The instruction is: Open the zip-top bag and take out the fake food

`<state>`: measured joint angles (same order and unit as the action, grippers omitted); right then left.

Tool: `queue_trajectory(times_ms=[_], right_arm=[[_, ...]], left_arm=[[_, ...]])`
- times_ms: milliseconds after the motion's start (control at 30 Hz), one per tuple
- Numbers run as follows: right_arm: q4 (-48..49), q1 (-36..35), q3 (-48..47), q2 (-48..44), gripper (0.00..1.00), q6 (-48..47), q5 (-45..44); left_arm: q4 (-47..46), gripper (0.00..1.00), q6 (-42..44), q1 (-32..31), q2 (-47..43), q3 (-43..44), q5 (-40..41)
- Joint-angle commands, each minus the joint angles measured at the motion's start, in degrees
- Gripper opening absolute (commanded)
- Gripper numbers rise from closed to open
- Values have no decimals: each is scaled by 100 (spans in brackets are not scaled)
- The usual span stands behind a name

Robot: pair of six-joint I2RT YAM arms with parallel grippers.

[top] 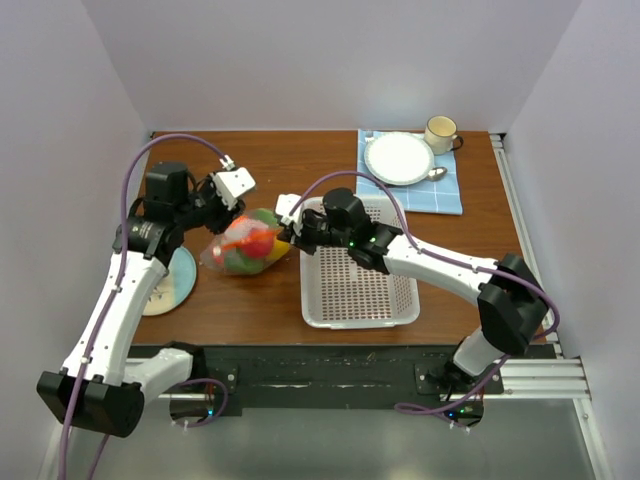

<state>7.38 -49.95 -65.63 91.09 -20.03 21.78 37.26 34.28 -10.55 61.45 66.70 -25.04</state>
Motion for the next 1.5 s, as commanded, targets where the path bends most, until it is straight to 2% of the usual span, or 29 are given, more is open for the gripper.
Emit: queue_trajectory(times_ms=[0, 33, 67, 167, 200, 233, 333, 433, 533, 600, 733, 833, 933, 1067, 1167, 1267, 1367, 1433, 1467], right_arm=[[308, -6, -143, -223, 46, 43, -340], [395, -6, -117, -249, 60, -18, -428], [579, -6, -100, -302, 98, -70, -490], [573, -14, -204, -276, 99, -290, -491], [363, -14, -318, -232, 99, -386, -377], [-239, -40, -615, -171, 99, -622, -254], [-1313, -286, -1048, -30, 99, -1090, -664], [-1642, -611, -821, -328, 99, -1371, -981], [-1660, -1120, -277, -872, 99, -1661, -1666], [-1783, -1619, -66, -1005, 99, -1915, -2596], [-1688, -2167, -11, -857, 99, -1944, -4188], [-2011, -2159, -310, -786, 99, -1461, -4007], [-1943, -2071, -293, -899, 99, -1065, -3192], [-1468, -2062, -73, -971, 99, -1020, -3688], [-1240, -2149, -65, -935, 99, -1555, -4590], [-186, -2238, 295, -1110, 99, -1899, -5218], [-209, -1985, 349, -1208, 99, -1224, -4844], [-970, -1948, -72, -1015, 99, -1257, -4649], [-1053, -2009, -143, -979, 99, -1397, -4578]], left_arm=[[-219, 38, -247, 272, -186, -51, -449], [-175, 37, -238, 281, -195, -51, -476], [-175, 35, -238, 307, -186, -60, -493], [-166, 33, -211, 412, -195, -87, -520], [-166, 33, -211, 456, -195, -95, -537], [-166, 33, -220, 509, -195, -122, -581], [-122, 29, -115, 782, -221, -227, -739], [27, 24, 166, 879, -221, -508, -705], [1, 22, 281, 967, -204, -938, -774], [-113, 22, 220, 1010, -64, -1157, -906], [-175, 22, 96, 1028, 542, -1185, -1458], [-262, 24, -9, 1028, 1113, -1124, -1749], [-385, 25, -71, 1037, 1571, -1054, -1943], [-640, 25, -132, 1020, 2001, -1010, -2014], [-702, 25, -150, 1019, 2343, -843, -2110], [-641, 26, -106, 1019, 2634, -597, -2207], [-667, 26, -97, 1002, 2705, -500, -2233], [-702, 26, -106, 984, 2706, -508, -2260], [-711, 26, -115, 967, 2688, -500, -2260]])
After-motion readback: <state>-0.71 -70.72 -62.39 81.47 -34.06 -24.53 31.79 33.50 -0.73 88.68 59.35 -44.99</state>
